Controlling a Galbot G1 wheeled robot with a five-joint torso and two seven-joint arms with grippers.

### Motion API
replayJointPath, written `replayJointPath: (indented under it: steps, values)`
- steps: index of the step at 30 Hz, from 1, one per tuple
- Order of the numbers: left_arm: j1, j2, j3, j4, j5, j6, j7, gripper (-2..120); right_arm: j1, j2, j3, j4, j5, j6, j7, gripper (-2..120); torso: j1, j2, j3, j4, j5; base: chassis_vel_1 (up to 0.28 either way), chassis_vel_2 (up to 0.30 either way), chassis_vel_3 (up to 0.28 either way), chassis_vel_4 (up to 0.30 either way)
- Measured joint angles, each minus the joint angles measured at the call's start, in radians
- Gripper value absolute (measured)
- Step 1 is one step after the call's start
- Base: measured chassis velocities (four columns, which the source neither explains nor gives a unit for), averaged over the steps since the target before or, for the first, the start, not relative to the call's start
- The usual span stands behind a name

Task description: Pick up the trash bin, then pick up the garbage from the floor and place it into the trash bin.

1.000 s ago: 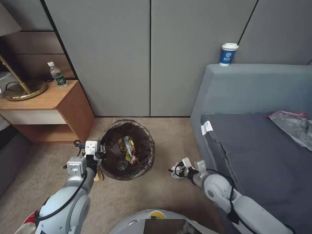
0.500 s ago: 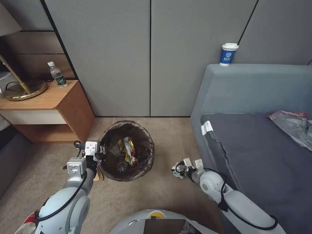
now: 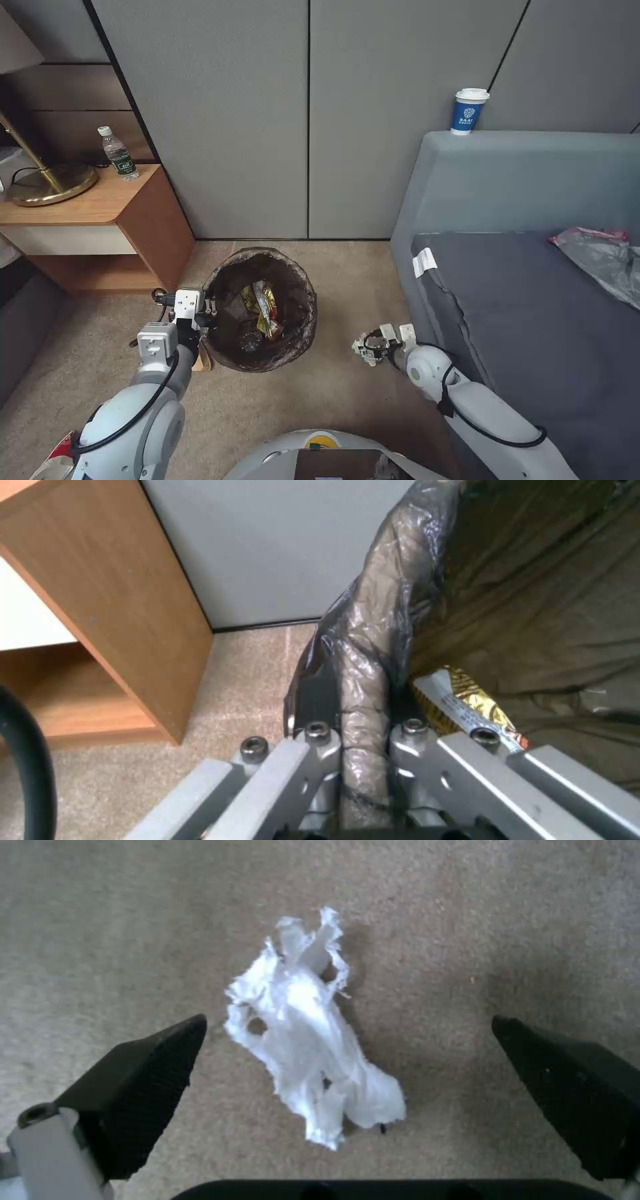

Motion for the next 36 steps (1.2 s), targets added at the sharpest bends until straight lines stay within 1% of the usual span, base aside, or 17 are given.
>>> replayJointPath:
  steps: [9, 13, 15, 18, 24, 36]
  values:
    - [0.000, 0.001, 0.002, 0.002, 0.001, 0.000, 0.000, 2, 0.019, 0.022, -0.020, -0.051, -0.009, 0.000, 0.018, 100, 0.000, 0.000, 0.000, 0.0001, -0.0001, 0.000, 0.000, 0.000, 0.000]
    - [0.000, 0.002, -0.001, 0.003, 0.001, 0.000, 0.000, 2, 0.025, 0.033, -0.040, -0.057, -0.011, -0.010, 0.059, 100, 0.000, 0.000, 0.000, -0.0001, 0.0000, 0.000, 0.000, 0.000, 0.000]
    - [0.000, 0.002, -0.001, 0.003, 0.001, -0.001, 0.001, 2, 0.033, 0.042, -0.060, -0.057, -0.010, -0.032, 0.103, 100, 0.000, 0.000, 0.000, 0.0000, 0.0000, 0.000, 0.000, 0.000, 0.000]
    - [0.000, 0.002, 0.000, 0.004, 0.001, -0.001, 0.001, 2, 0.040, 0.050, -0.073, -0.058, -0.008, -0.046, 0.127, 100, 0.000, 0.000, 0.000, 0.0001, 0.0000, 0.000, 0.000, 0.000, 0.000]
    - [0.001, 0.003, -0.001, 0.004, 0.001, -0.001, 0.000, 2, 0.046, 0.063, -0.084, -0.069, -0.007, -0.055, 0.145, 100, 0.000, 0.000, 0.000, 0.0000, 0.0000, 0.000, 0.000, 0.000, 0.000]
    - [-0.001, 0.003, 0.001, 0.009, 0.001, -0.002, 0.000, 2, 0.068, 0.115, -0.110, -0.093, -0.005, -0.070, 0.211, 100, 0.000, 0.000, 0.000, 0.0000, 0.0001, 0.000, 0.000, 0.000, 0.000]
